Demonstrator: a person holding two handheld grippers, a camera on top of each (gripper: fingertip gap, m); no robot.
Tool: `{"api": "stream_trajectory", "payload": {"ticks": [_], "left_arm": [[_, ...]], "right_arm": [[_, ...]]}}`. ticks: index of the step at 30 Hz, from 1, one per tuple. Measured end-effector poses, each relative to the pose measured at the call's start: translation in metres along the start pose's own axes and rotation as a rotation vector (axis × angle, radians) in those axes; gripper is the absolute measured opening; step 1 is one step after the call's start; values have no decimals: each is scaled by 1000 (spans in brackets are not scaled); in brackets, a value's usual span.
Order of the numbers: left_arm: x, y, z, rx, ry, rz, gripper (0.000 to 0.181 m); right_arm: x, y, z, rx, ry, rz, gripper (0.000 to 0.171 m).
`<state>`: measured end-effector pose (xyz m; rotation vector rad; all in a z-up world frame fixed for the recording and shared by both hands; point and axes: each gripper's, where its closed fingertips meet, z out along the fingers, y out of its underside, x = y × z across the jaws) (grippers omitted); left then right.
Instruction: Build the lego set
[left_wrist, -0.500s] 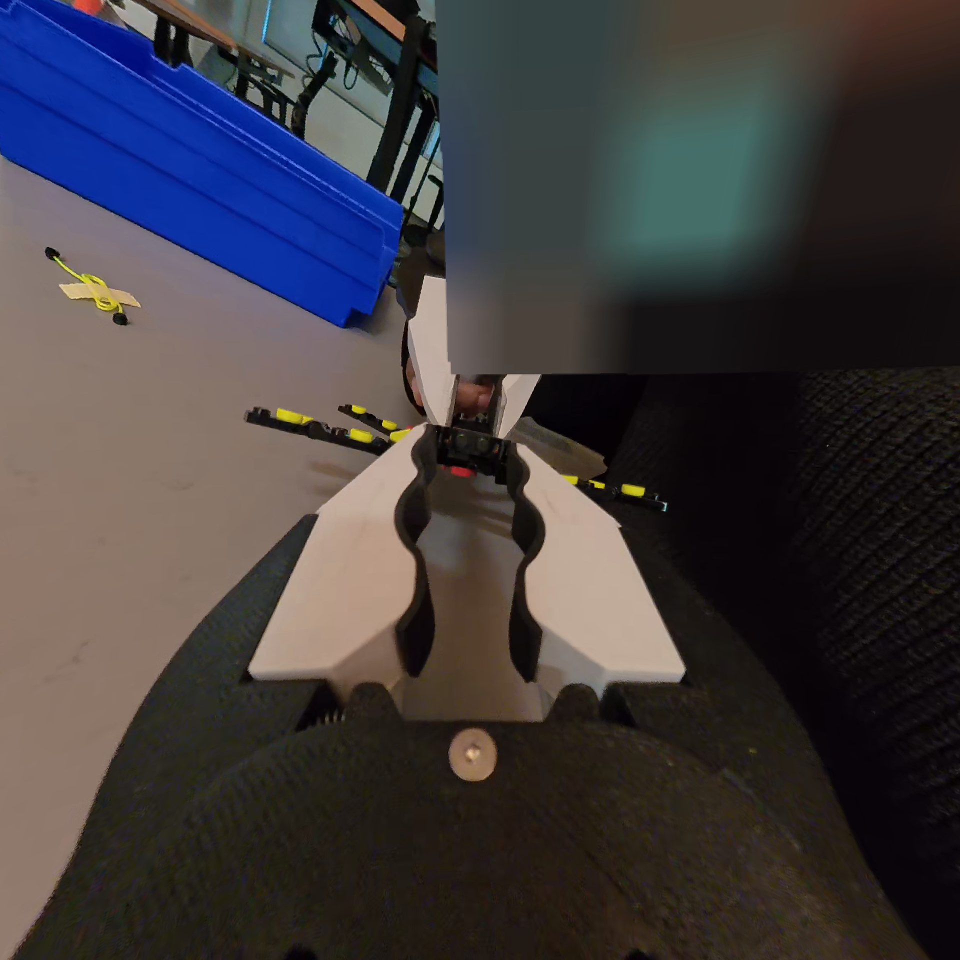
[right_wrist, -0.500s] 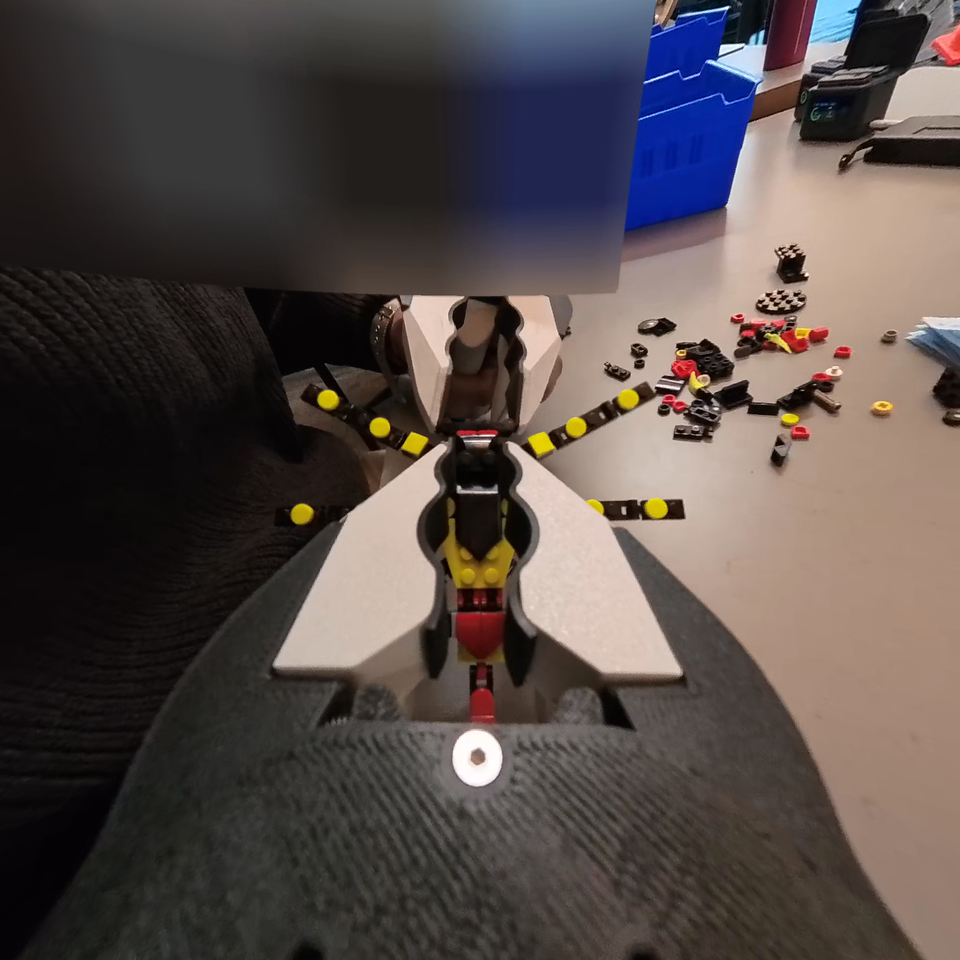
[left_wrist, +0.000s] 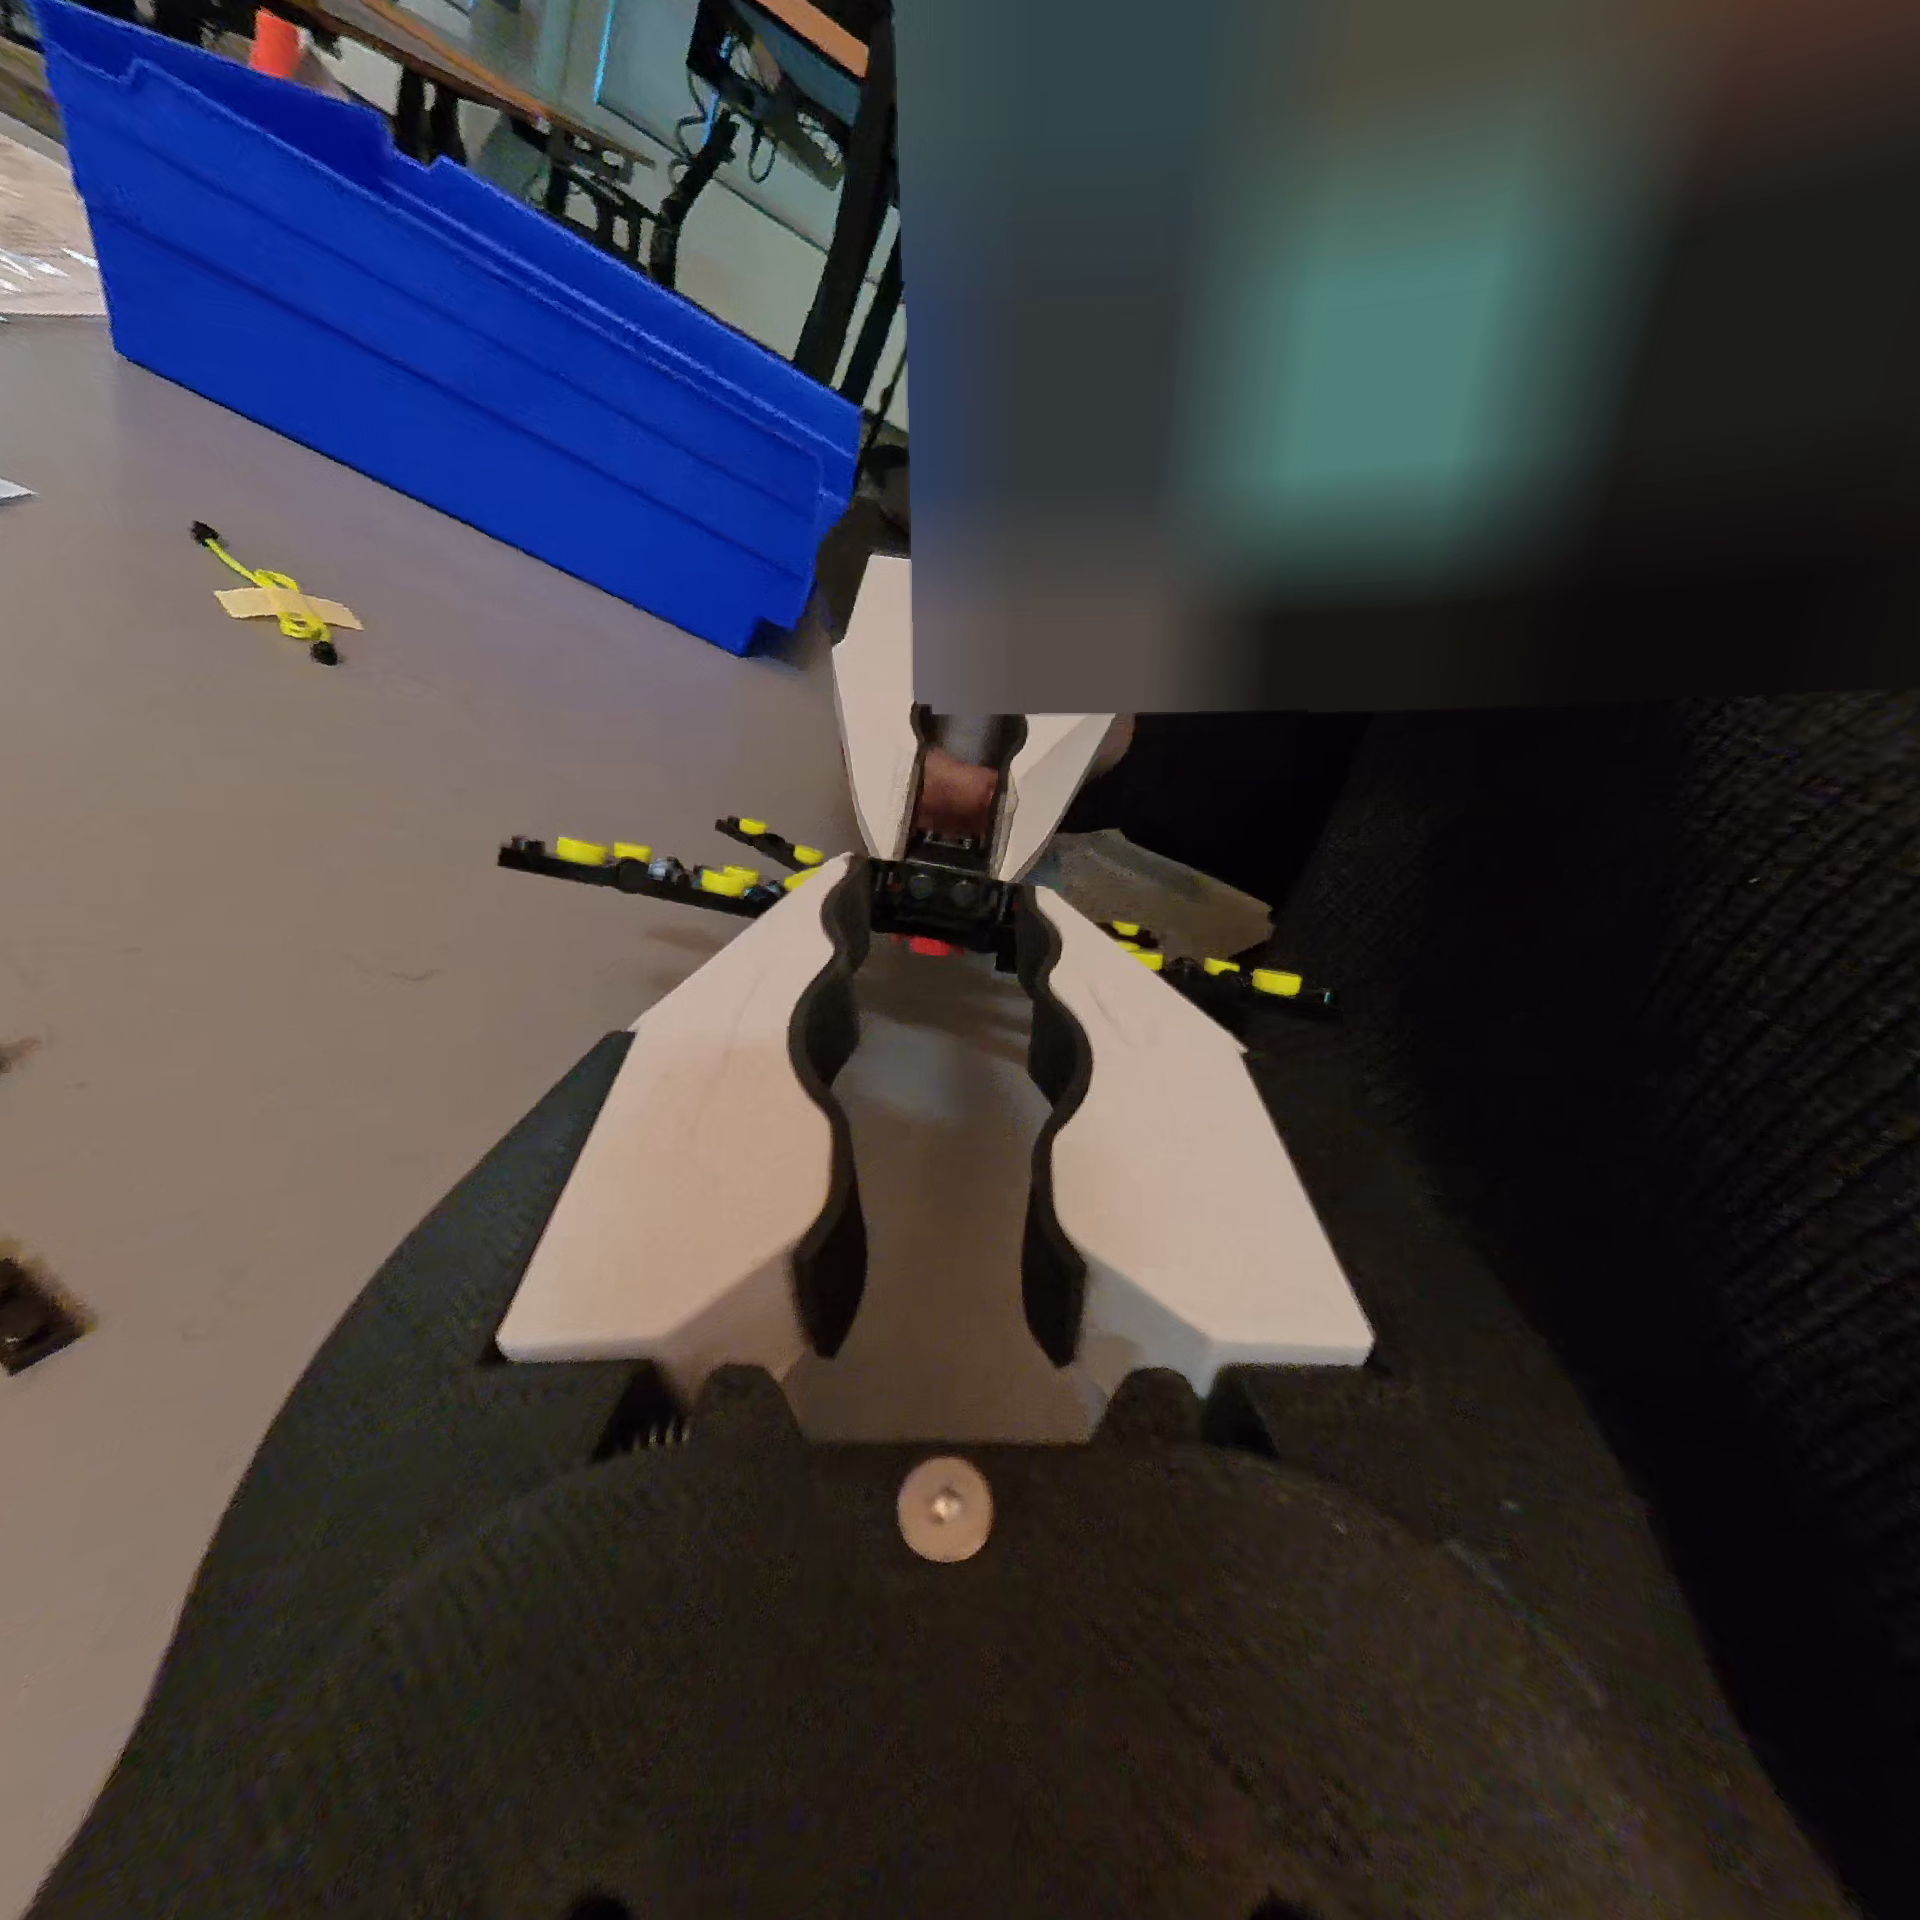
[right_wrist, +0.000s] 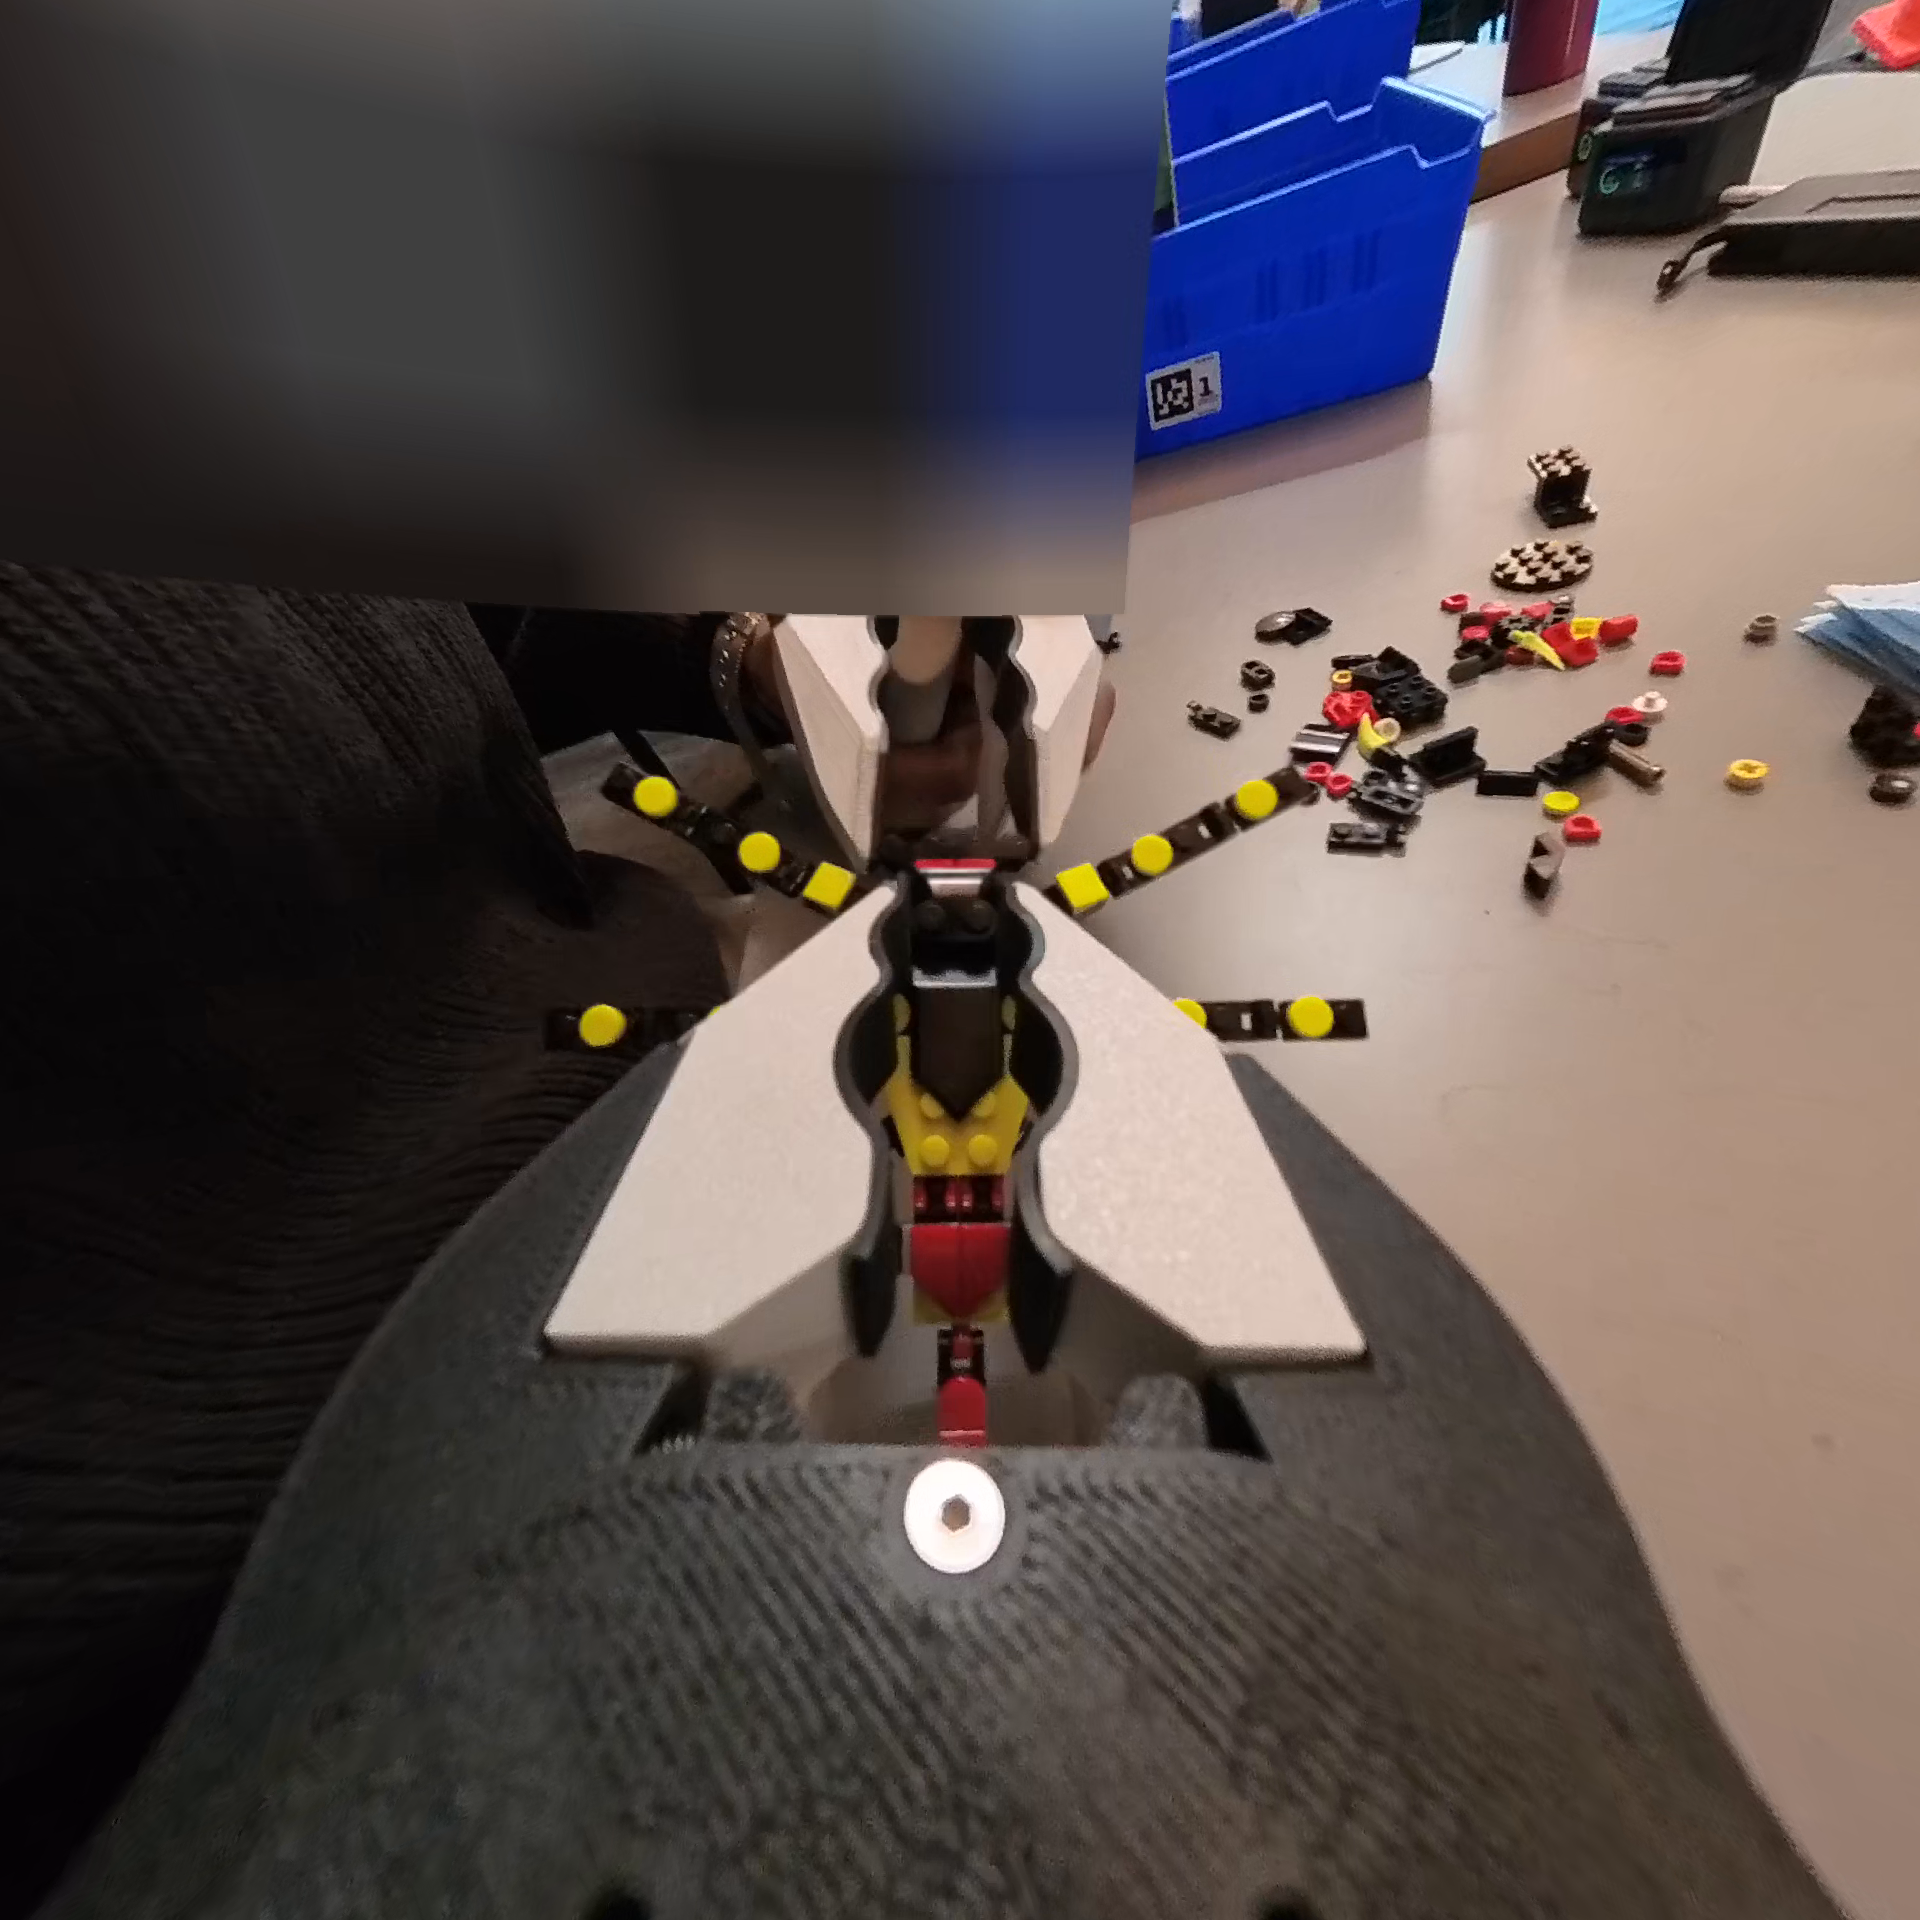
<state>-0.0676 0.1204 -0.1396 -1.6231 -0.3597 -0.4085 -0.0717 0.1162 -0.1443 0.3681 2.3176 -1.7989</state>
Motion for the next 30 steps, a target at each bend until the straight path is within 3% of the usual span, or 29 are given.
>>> {"api": "stream_trajectory", "payload": {"ticks": [6, 12, 17, 20, 27, 30], "left_arm": [[-23, -2, -11, -11, -136, -55, 56], [-32, -15, -31, 37, -222, -68, 54], [-30, 4, -31, -38, -190, -92, 52], [-36, 26, -27, -130, -133, -158, 52], [-40, 23, -16, -137, -103, -219, 52], [-46, 31, -10, -202, -141, -159, 51]], "right_arm": [[22, 13, -12, -157, 172, -135, 14], [32, 38, -2, -319, 201, -201, 14], [36, 60, 7, -433, 170, -190, 14], [40, 62, 10, -441, 164, -174, 14], [47, 64, 9, -415, 218, -182, 14], [44, 53, -3, -346, 258, -177, 30]]}}
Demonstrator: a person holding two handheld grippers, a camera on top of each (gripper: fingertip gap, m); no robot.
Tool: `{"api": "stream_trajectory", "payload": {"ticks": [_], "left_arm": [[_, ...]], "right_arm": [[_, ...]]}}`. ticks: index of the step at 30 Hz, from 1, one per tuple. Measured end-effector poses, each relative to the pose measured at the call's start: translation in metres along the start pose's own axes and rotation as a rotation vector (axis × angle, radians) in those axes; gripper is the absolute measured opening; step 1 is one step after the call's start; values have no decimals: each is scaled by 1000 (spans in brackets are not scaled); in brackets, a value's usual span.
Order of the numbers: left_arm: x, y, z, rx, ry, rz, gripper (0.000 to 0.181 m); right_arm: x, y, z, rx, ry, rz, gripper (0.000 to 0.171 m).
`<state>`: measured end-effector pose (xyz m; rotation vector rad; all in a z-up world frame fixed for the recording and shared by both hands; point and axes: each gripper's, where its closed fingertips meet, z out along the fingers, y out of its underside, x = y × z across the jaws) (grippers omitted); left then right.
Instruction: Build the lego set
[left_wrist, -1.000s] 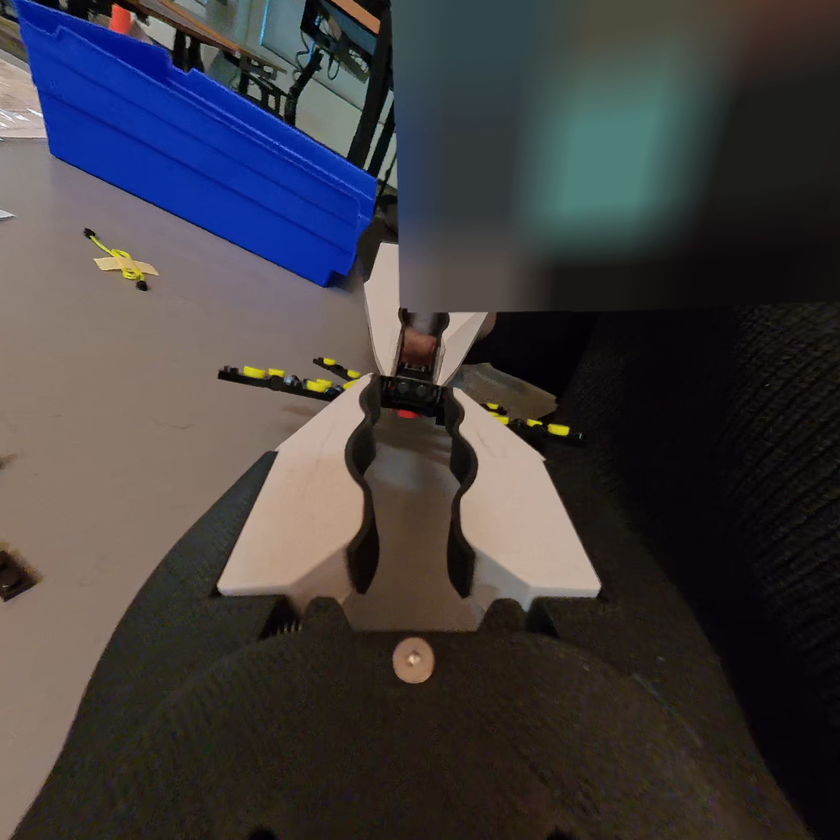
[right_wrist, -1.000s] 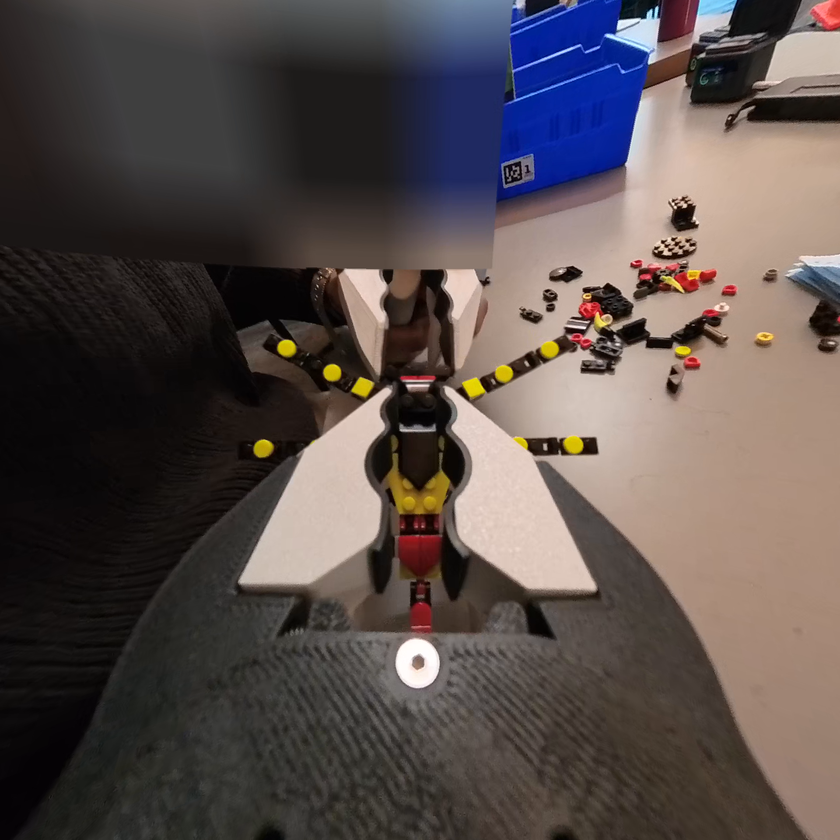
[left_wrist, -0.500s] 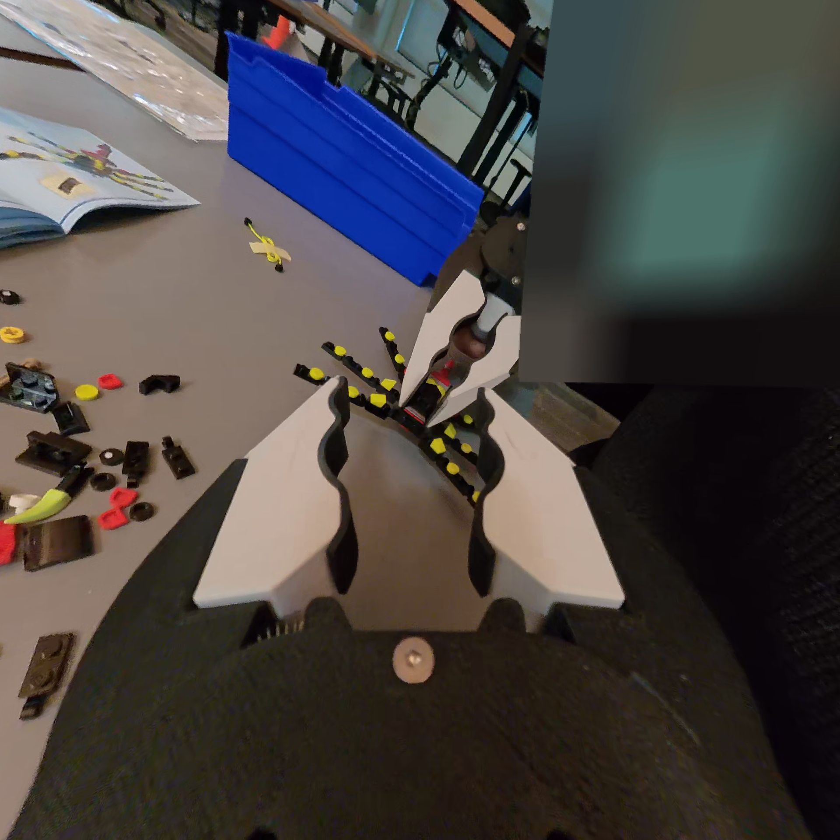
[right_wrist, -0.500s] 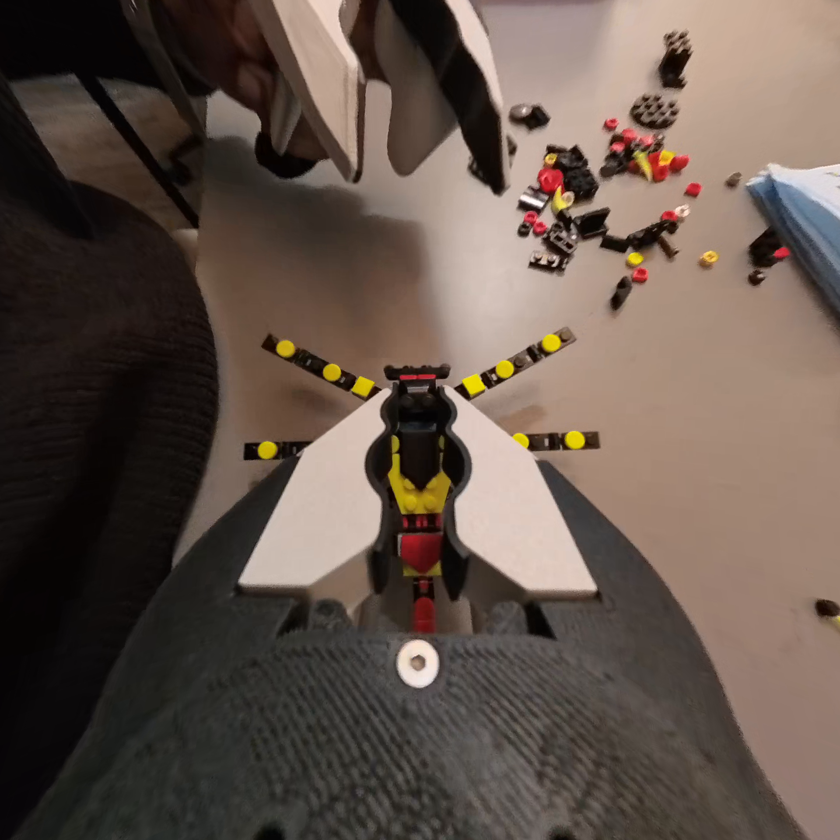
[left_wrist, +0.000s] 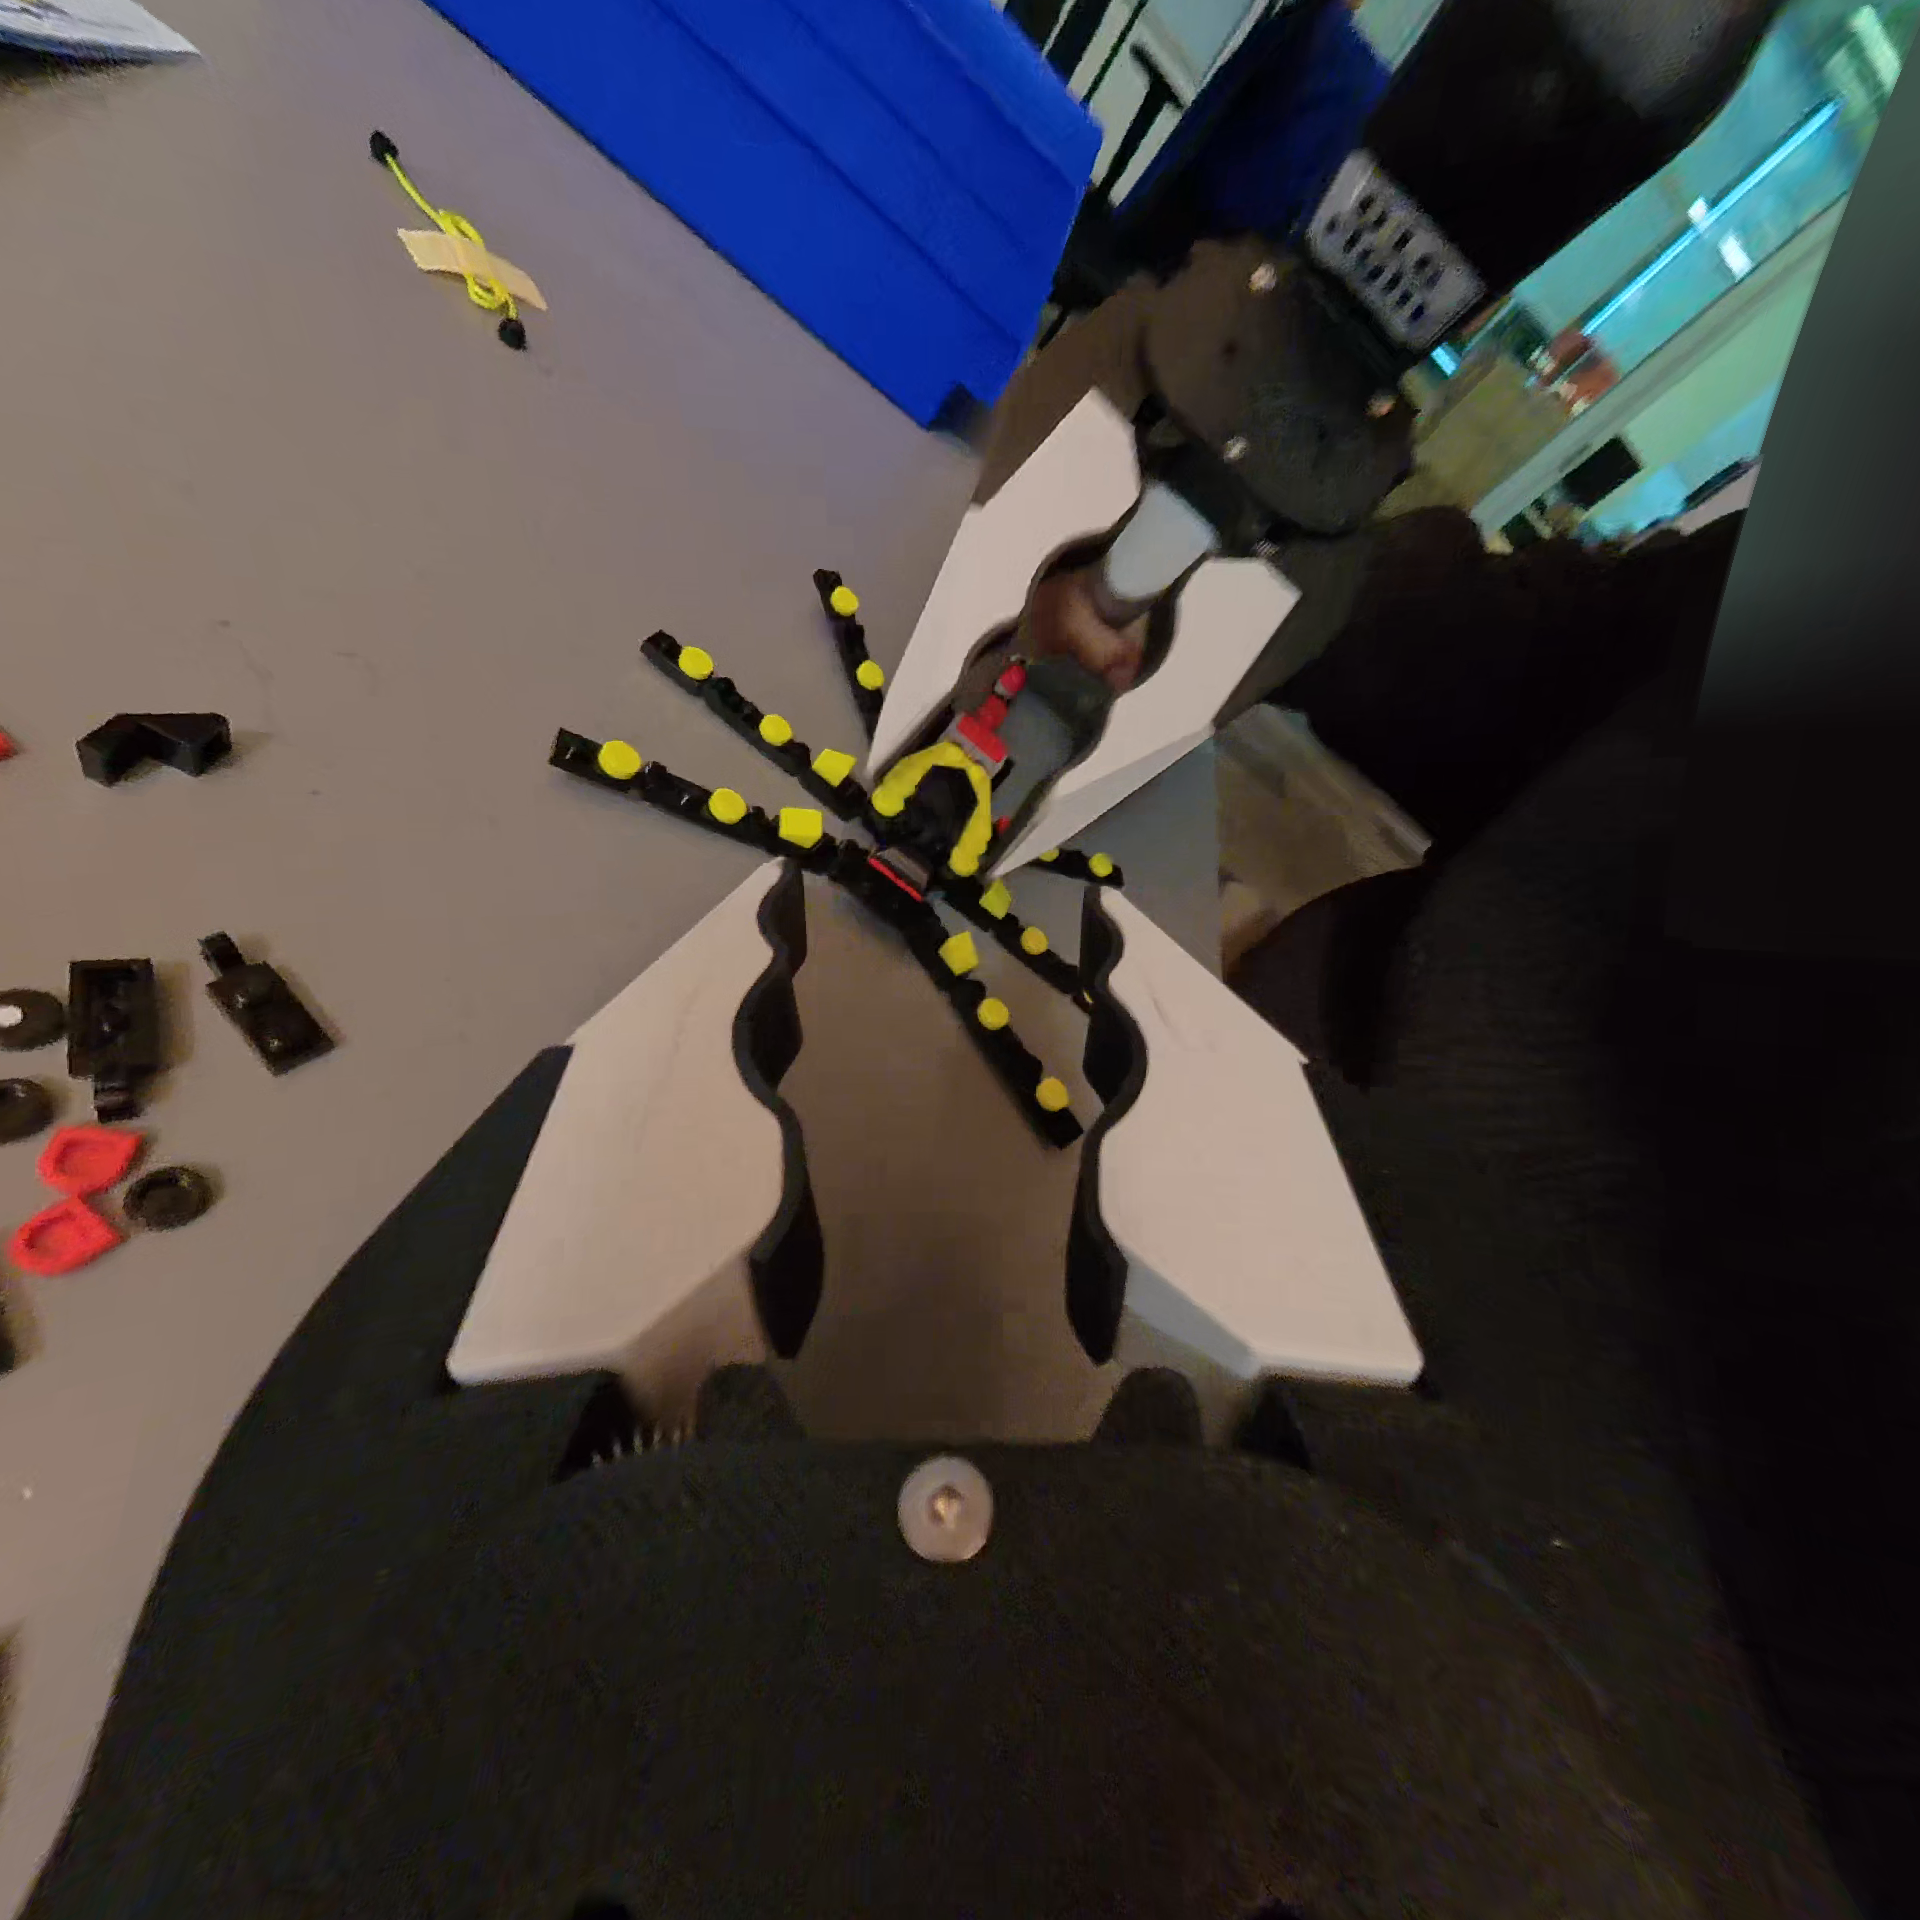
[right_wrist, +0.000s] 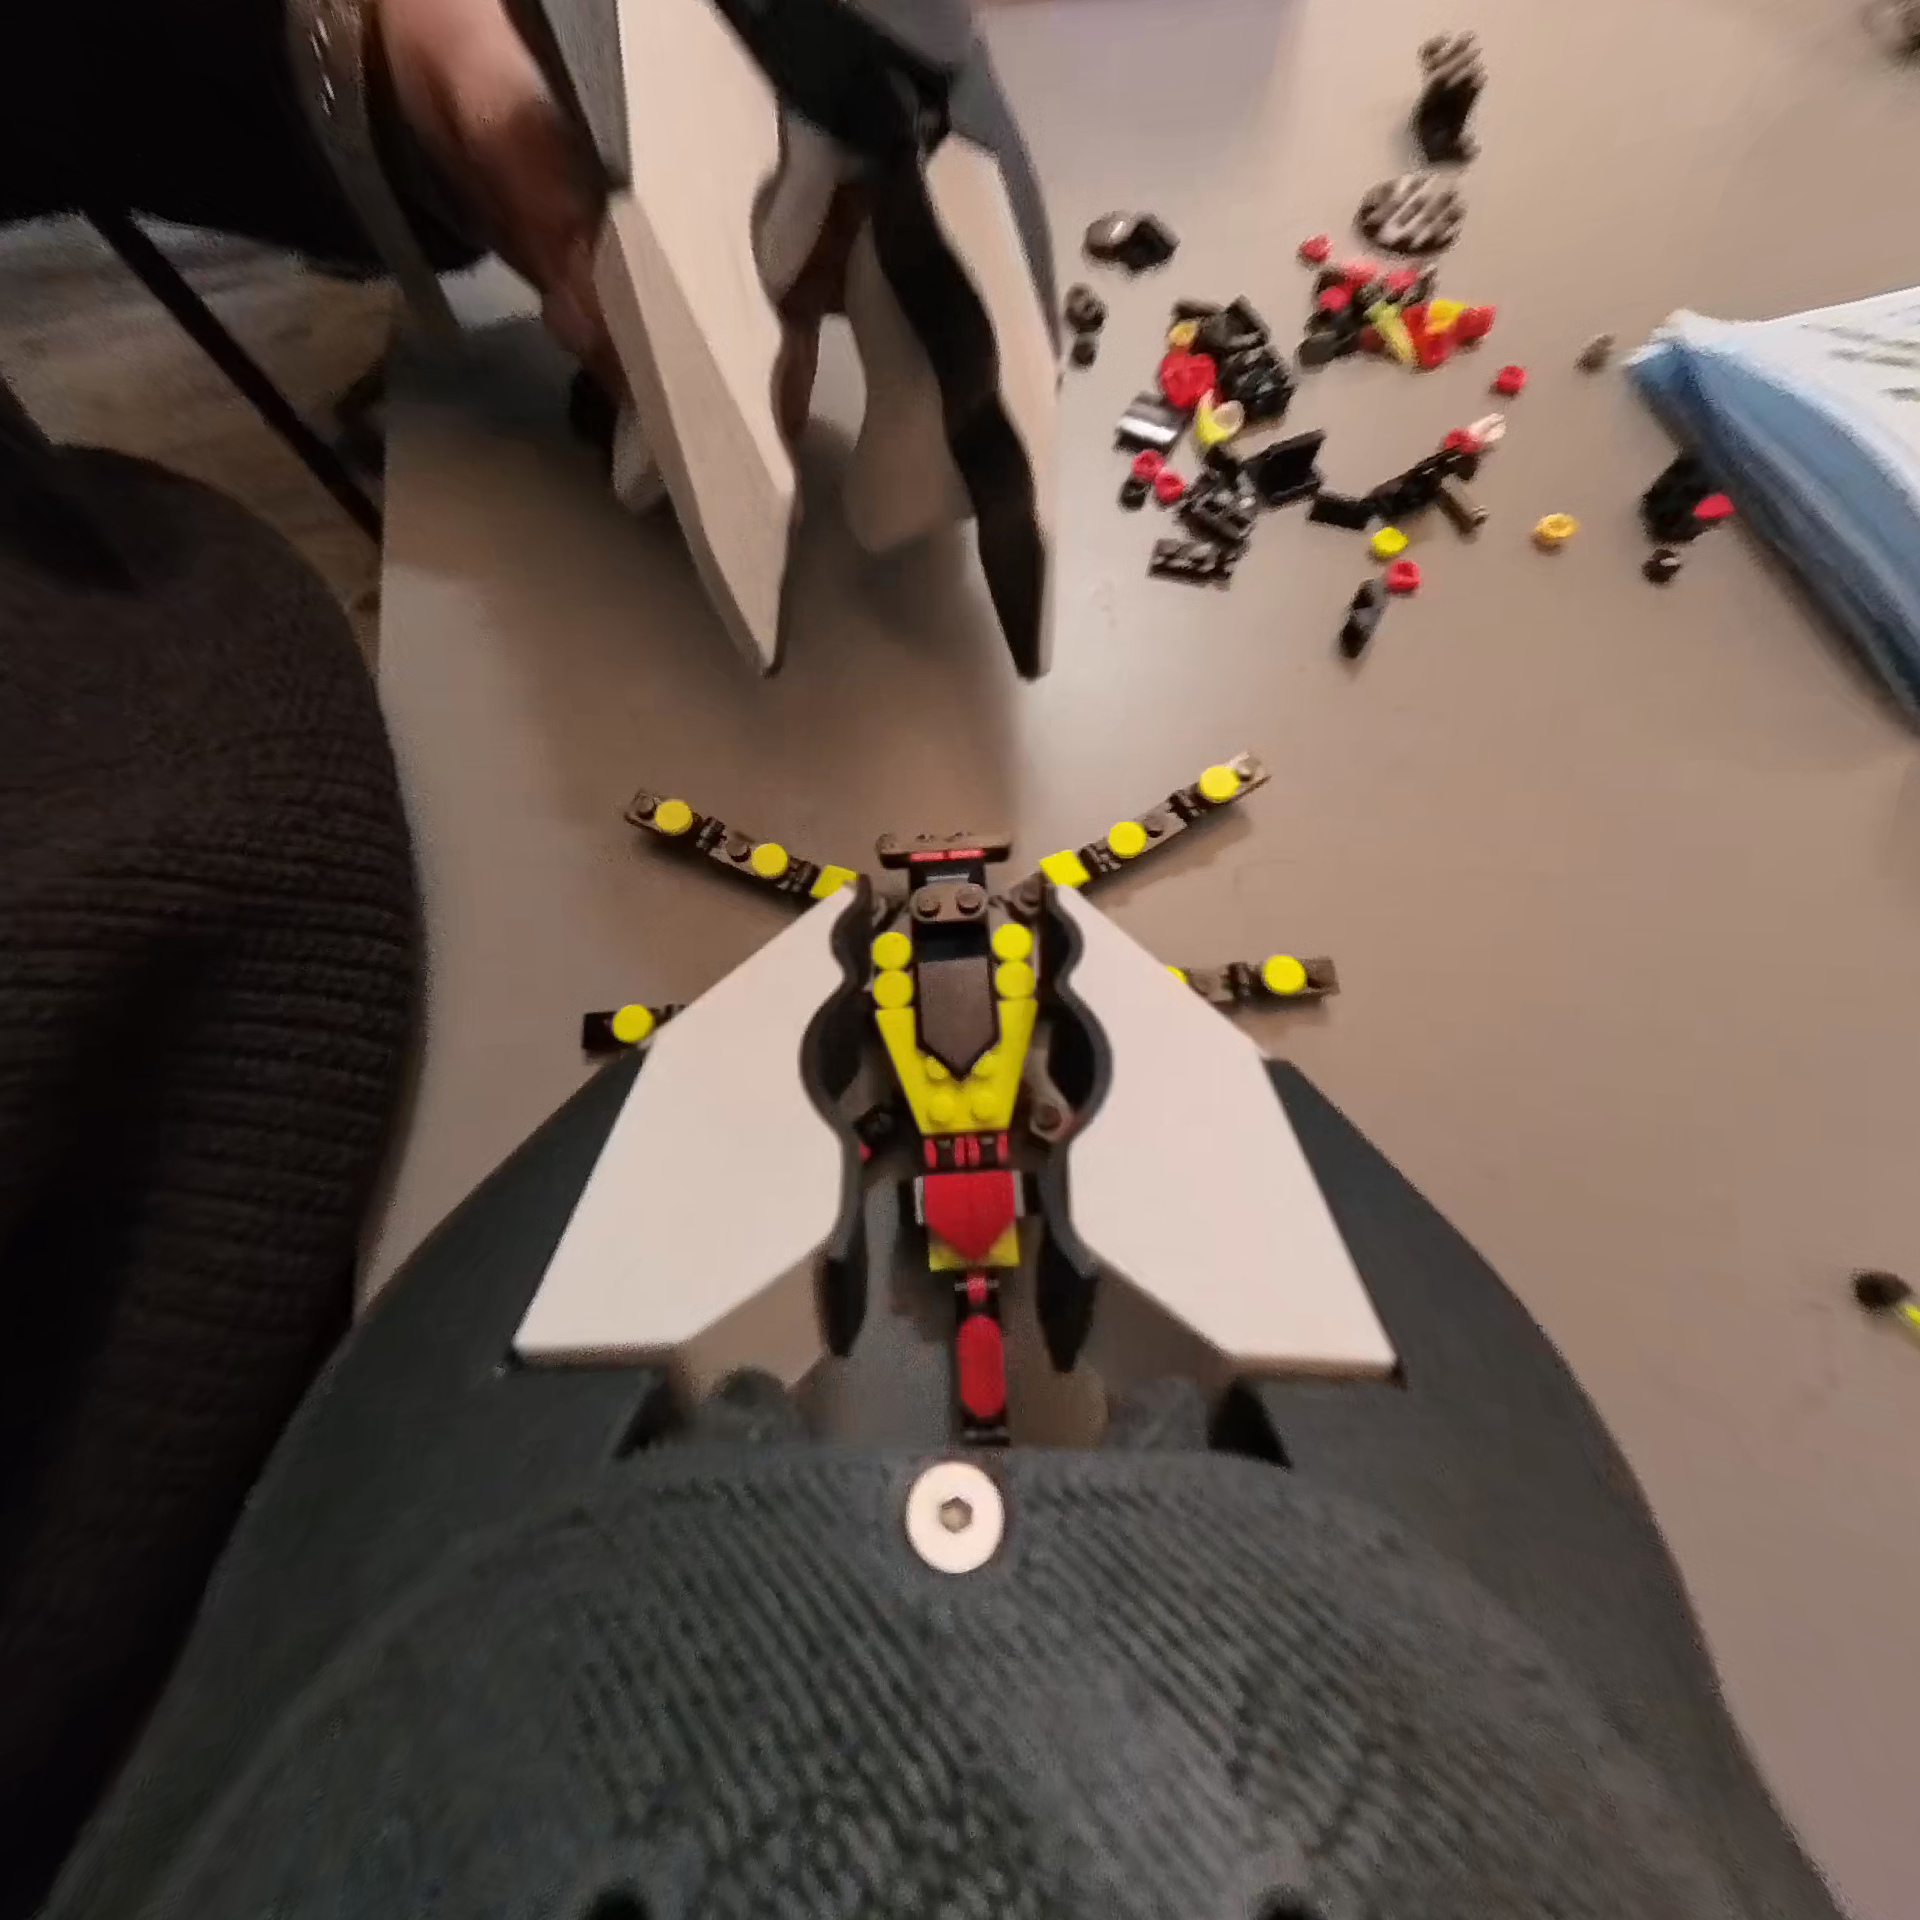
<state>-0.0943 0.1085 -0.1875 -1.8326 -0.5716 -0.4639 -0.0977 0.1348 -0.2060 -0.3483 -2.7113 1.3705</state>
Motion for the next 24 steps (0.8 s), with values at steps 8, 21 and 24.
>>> {"api": "stream_trajectory", "payload": {"ticks": [8, 21, 24], "left_arm": [[3, -17, 17, -8, -43, 105, 51], [-13, -45, 19, 61, -141, 250, 57], [-16, -46, 23, 23, -160, 301, 57]], "right_arm": [[-1, -11, -64, 151, 192, 62, 48], [-2, 16, -62, 199, 208, 141, 65], [10, 0, -66, 267, 182, 172, 61]]}}
